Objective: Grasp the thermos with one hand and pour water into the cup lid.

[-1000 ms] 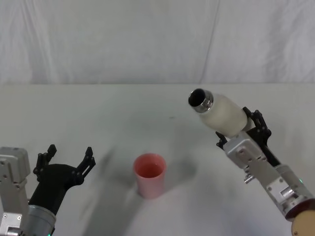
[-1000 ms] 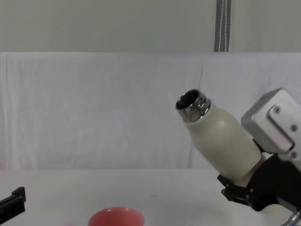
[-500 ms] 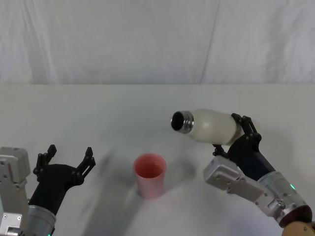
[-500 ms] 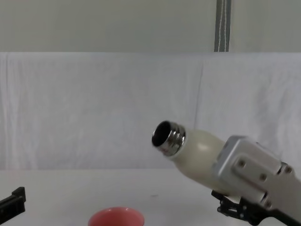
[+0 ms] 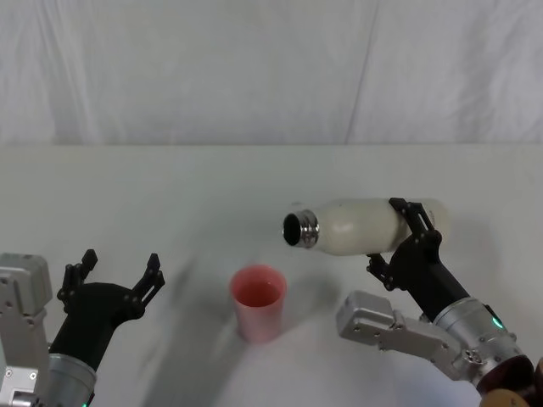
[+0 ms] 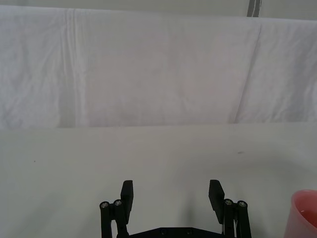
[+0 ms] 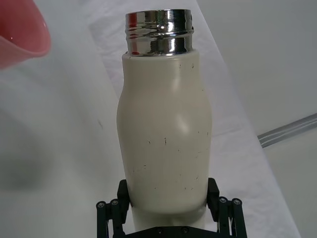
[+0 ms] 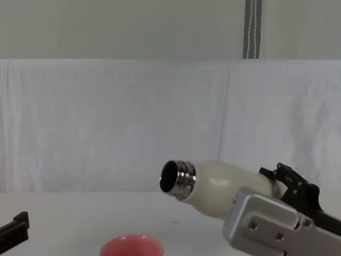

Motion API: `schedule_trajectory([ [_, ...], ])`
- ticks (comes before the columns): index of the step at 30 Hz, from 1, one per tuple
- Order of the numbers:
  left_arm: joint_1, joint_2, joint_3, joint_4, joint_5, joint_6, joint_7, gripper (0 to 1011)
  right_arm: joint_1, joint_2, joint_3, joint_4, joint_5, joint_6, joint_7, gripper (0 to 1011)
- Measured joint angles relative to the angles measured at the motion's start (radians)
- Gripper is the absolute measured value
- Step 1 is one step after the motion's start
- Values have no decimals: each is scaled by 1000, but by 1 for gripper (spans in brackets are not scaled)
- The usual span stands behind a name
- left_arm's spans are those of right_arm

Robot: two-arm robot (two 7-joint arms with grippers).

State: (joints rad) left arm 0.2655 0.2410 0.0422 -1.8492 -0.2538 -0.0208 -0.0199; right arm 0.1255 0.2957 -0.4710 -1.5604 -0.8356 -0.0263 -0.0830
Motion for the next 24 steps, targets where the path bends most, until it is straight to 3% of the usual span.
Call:
schedule_trajectory([
  [24, 0, 0, 0, 0, 0, 0, 0, 1001, 30, 36, -48, 6, -102, 15, -39, 950],
])
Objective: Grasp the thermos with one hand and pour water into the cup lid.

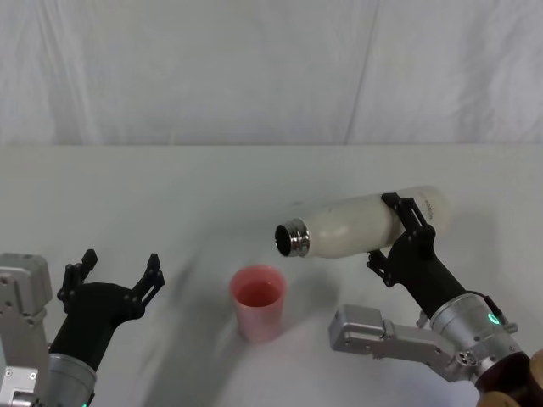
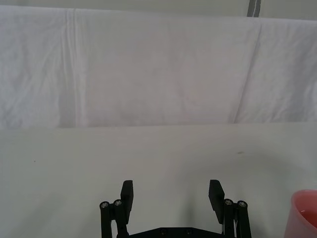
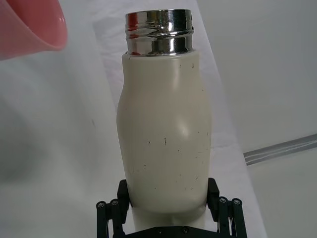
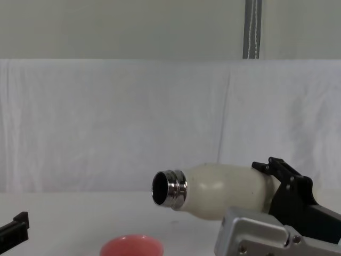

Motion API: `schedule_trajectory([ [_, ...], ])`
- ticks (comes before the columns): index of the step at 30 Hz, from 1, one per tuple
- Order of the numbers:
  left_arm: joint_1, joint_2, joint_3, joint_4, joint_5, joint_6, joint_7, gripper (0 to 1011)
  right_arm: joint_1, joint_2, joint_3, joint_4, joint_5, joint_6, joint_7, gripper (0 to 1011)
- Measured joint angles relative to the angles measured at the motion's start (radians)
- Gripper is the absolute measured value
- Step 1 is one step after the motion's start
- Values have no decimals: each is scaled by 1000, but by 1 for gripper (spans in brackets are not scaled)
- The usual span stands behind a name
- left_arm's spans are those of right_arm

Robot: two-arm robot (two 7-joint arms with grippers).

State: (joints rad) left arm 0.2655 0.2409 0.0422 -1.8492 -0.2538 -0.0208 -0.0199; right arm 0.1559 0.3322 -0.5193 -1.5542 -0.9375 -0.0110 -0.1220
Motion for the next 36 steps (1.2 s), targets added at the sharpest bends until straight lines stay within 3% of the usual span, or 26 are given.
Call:
schedule_trajectory([
  [36, 0, 0, 0, 0, 0, 0, 0, 1001, 42, 29, -60, 12, -91, 19, -39, 950],
])
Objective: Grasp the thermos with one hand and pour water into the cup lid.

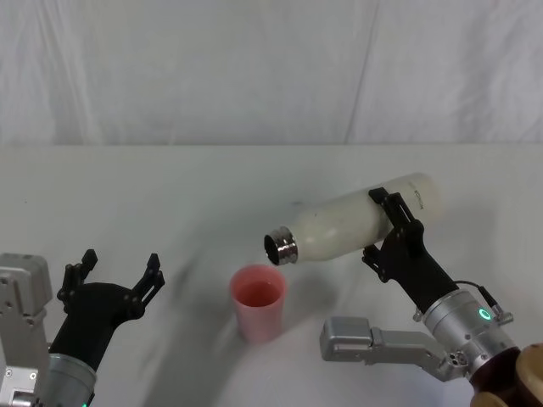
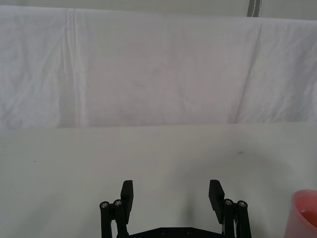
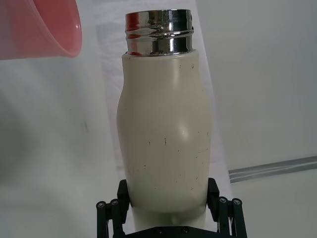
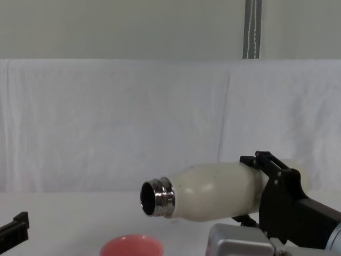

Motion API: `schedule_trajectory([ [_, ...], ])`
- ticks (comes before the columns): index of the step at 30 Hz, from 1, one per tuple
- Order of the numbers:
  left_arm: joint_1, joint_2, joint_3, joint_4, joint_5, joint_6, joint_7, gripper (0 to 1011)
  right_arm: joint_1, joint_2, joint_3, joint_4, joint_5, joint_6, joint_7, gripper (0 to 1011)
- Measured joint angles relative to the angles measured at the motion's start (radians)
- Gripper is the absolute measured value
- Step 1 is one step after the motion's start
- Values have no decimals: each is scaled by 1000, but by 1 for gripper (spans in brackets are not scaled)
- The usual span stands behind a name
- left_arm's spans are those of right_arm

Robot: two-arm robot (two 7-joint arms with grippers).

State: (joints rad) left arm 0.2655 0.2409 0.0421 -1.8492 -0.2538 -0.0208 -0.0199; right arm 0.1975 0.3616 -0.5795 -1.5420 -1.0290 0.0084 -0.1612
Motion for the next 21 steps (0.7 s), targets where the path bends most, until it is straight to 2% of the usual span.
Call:
schedule_trajectory([
  [21, 0, 0, 0, 0, 0, 0, 0, 1001, 20, 11, -32, -3, -38, 8, -7, 950],
])
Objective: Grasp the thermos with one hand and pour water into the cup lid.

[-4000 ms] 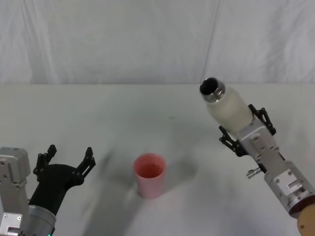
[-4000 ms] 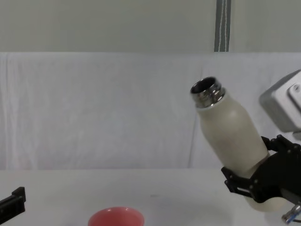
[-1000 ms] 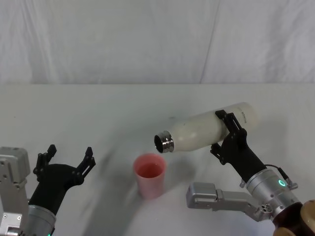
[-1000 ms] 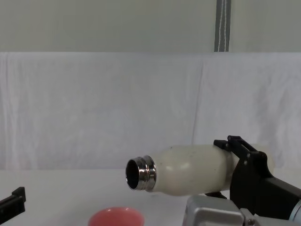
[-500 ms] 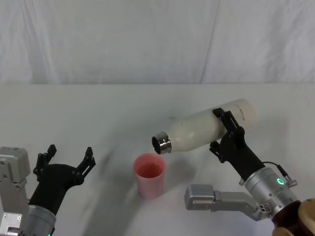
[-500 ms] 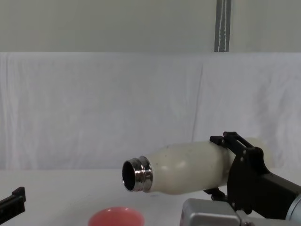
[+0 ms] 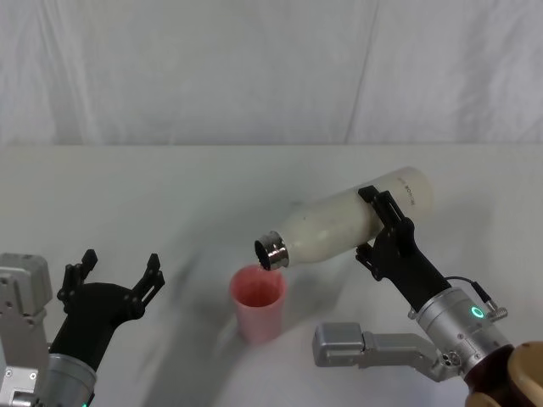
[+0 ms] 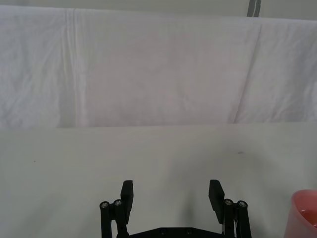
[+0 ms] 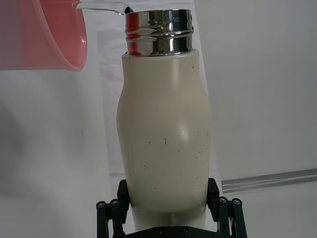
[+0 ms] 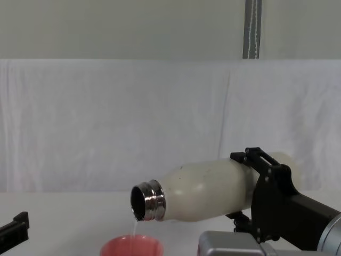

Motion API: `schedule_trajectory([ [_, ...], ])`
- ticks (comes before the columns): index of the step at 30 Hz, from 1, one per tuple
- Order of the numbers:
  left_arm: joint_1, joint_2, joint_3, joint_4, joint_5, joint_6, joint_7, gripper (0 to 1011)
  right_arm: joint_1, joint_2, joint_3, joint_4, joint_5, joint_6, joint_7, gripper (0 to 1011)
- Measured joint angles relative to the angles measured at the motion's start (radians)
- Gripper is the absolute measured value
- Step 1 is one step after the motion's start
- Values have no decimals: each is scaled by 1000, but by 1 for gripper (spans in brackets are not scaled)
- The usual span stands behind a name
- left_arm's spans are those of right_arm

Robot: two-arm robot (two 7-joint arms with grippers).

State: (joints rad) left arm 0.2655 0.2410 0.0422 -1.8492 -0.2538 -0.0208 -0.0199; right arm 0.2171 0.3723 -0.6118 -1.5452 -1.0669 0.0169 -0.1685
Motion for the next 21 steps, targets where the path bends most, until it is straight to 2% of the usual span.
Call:
schedule_trajectory([
  [21, 0, 0, 0, 0, 0, 0, 0, 1001, 7, 2, -7, 0, 1, 4, 5, 950],
])
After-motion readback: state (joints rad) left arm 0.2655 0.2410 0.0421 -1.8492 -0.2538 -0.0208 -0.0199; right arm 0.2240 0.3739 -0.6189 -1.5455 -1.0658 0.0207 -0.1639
